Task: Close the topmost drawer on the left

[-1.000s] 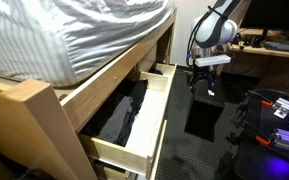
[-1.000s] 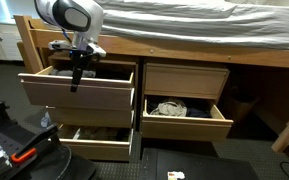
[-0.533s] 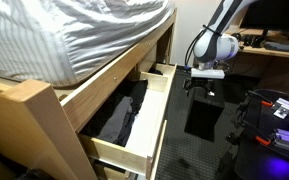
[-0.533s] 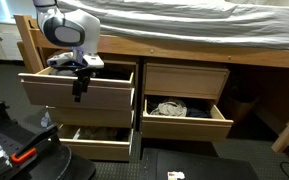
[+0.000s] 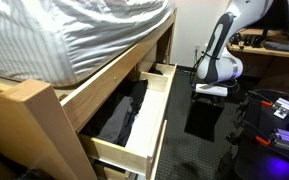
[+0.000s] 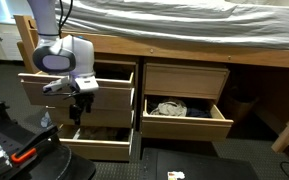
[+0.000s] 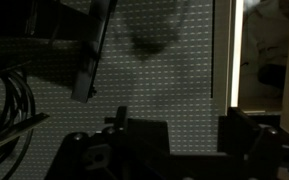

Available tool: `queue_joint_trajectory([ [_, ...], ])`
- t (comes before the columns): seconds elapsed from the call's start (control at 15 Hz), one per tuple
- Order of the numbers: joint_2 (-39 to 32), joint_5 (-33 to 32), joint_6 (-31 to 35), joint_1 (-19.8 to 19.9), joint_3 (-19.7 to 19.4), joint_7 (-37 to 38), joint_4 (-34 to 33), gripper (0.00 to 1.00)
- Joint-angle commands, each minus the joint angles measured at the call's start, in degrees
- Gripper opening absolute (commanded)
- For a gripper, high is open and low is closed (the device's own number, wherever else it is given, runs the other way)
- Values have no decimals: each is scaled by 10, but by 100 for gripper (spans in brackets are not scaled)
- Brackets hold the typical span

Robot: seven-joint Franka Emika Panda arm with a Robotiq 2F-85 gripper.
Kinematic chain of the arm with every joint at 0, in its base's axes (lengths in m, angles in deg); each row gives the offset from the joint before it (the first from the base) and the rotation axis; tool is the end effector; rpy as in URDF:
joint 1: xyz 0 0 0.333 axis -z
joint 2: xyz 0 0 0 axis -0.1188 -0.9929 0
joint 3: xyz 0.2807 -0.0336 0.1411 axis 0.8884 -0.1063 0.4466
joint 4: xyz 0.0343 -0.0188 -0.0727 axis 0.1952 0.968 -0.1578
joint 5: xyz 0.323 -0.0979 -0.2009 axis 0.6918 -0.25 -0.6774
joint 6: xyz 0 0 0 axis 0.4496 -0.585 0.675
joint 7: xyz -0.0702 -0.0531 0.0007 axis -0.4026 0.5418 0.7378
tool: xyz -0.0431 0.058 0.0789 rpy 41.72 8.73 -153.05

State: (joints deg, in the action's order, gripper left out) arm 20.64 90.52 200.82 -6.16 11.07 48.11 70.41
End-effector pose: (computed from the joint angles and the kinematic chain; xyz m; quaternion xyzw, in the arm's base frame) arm 0.3939 -0.0450 0.0044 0.8140 -0.5782 -0.0551 0.0125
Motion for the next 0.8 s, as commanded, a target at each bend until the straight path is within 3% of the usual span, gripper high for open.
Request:
queue_joint_trajectory([
  [0.0, 1, 34, 127, 122, 129, -37, 5, 100],
  [0.13, -16, 12, 210, 194, 214, -15, 3, 100],
  [0.27, -48, -54, 302, 275, 287, 12, 12, 100],
  [0.33, -7, -83, 234, 247, 246, 35, -1, 100],
  [0.4, -14, -76, 231, 217, 233, 47, 6, 100],
  [0.73, -7, -103, 221, 236, 232, 55, -6, 100],
])
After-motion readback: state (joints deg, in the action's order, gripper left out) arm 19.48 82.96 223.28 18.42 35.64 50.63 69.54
